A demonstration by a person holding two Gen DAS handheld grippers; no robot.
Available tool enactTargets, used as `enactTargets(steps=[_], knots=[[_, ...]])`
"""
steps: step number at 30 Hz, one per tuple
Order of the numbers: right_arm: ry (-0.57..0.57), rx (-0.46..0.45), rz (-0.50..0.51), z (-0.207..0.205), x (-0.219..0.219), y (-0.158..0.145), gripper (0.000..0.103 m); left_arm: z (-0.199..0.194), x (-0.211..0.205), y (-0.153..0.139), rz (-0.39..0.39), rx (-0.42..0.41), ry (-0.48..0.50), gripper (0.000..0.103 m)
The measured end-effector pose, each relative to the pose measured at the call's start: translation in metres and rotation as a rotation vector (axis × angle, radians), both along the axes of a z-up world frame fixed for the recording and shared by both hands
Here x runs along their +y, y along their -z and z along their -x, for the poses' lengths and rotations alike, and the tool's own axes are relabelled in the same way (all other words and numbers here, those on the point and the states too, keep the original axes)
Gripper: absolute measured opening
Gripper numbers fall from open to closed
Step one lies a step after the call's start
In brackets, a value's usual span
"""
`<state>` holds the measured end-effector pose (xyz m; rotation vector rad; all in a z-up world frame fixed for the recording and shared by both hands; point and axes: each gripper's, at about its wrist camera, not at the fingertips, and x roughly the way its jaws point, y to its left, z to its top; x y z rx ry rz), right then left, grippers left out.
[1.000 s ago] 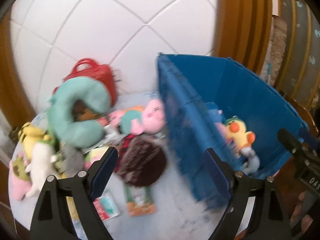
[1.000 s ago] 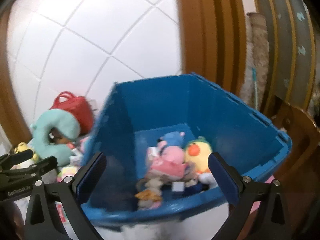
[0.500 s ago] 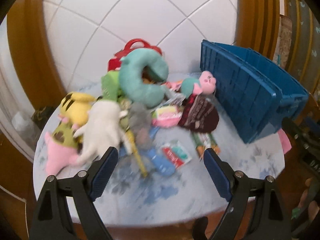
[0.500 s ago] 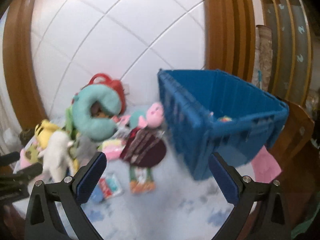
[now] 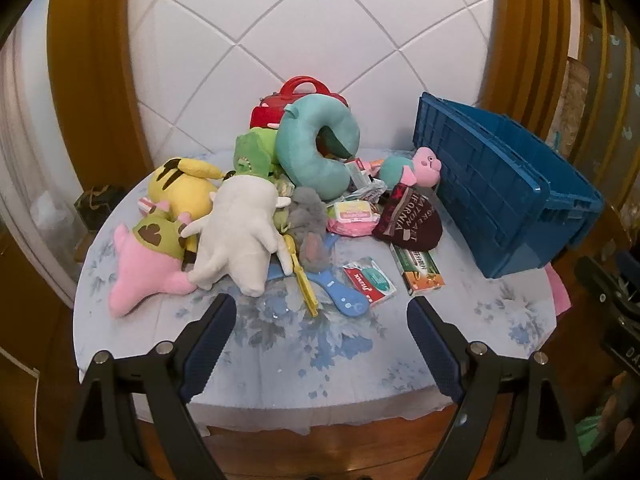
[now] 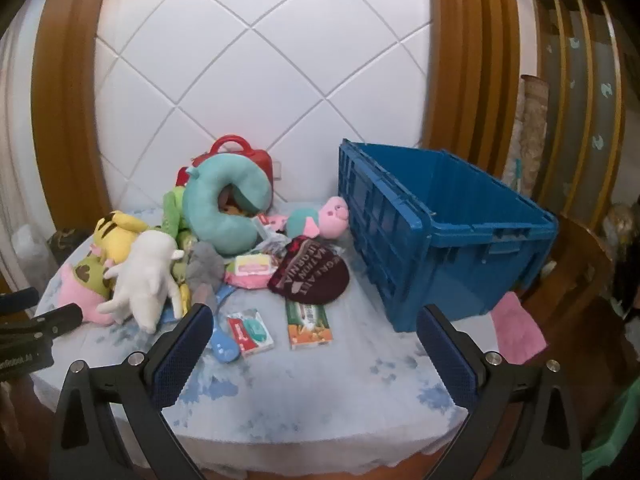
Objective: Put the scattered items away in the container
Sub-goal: 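Move both grippers back away from the crate over the table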
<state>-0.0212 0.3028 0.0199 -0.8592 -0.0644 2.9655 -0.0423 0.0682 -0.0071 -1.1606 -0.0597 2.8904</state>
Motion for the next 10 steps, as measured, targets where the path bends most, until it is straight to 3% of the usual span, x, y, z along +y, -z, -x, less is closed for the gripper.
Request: enactTargets(steps=[10], knots=[[0.027, 0.024, 0.016, -0.019, 0.019, -0.006, 0.103, -0.014, 0.007, -0.009, 0.013, 0.039, -0.013, 0.088]])
